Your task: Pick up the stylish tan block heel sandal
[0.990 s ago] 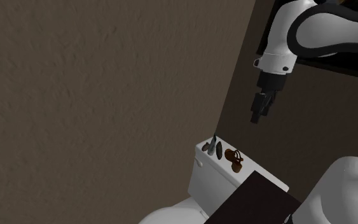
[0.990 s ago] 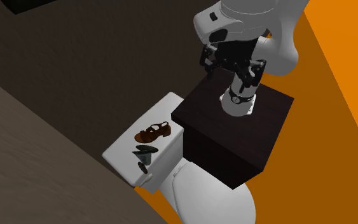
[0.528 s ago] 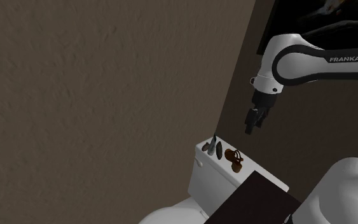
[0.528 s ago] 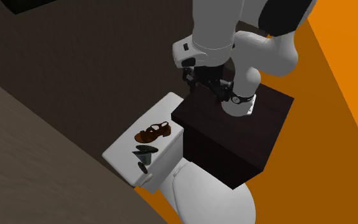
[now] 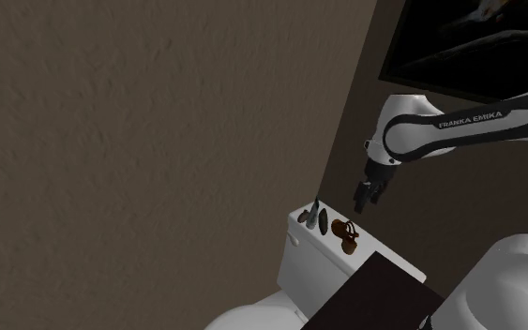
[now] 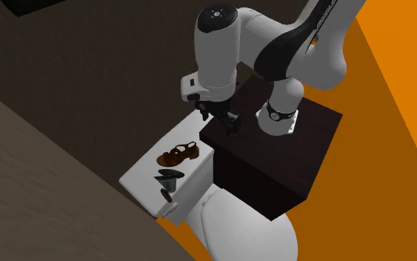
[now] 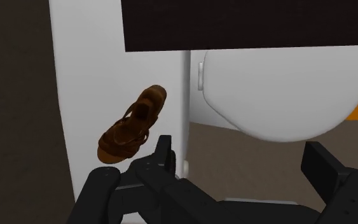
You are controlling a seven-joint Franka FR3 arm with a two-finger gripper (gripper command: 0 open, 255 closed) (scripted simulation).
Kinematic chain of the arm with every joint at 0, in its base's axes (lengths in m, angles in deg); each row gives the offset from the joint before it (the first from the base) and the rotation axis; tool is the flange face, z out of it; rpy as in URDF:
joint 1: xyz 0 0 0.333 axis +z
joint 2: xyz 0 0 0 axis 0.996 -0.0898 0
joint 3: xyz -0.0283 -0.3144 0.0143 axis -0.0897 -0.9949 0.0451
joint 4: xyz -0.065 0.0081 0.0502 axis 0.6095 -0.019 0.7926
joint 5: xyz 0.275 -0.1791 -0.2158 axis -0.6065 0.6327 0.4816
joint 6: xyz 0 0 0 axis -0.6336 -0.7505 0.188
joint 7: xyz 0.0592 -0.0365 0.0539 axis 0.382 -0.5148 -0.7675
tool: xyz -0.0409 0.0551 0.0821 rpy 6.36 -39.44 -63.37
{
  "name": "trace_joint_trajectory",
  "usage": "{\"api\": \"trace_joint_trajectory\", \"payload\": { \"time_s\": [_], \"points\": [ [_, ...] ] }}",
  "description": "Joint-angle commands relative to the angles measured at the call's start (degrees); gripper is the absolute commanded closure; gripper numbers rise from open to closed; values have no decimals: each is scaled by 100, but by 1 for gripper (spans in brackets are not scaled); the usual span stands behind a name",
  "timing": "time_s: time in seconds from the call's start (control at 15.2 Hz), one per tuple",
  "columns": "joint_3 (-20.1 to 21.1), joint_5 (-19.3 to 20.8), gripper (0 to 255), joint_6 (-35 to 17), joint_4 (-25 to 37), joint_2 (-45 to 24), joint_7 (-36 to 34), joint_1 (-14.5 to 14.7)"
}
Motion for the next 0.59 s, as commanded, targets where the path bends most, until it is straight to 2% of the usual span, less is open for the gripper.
{"api": "trace_joint_trajectory", "payload": {
  "time_s": [0.0,0.33,0.53],
  "points": [
    [-146,59,0,-486,-57,-375,54,-64],
    [-569,101,0,-1726,-101,-1477,296,-186],
    [-829,-63,0,-2451,-15,-2241,544,-182]
  ]
}}
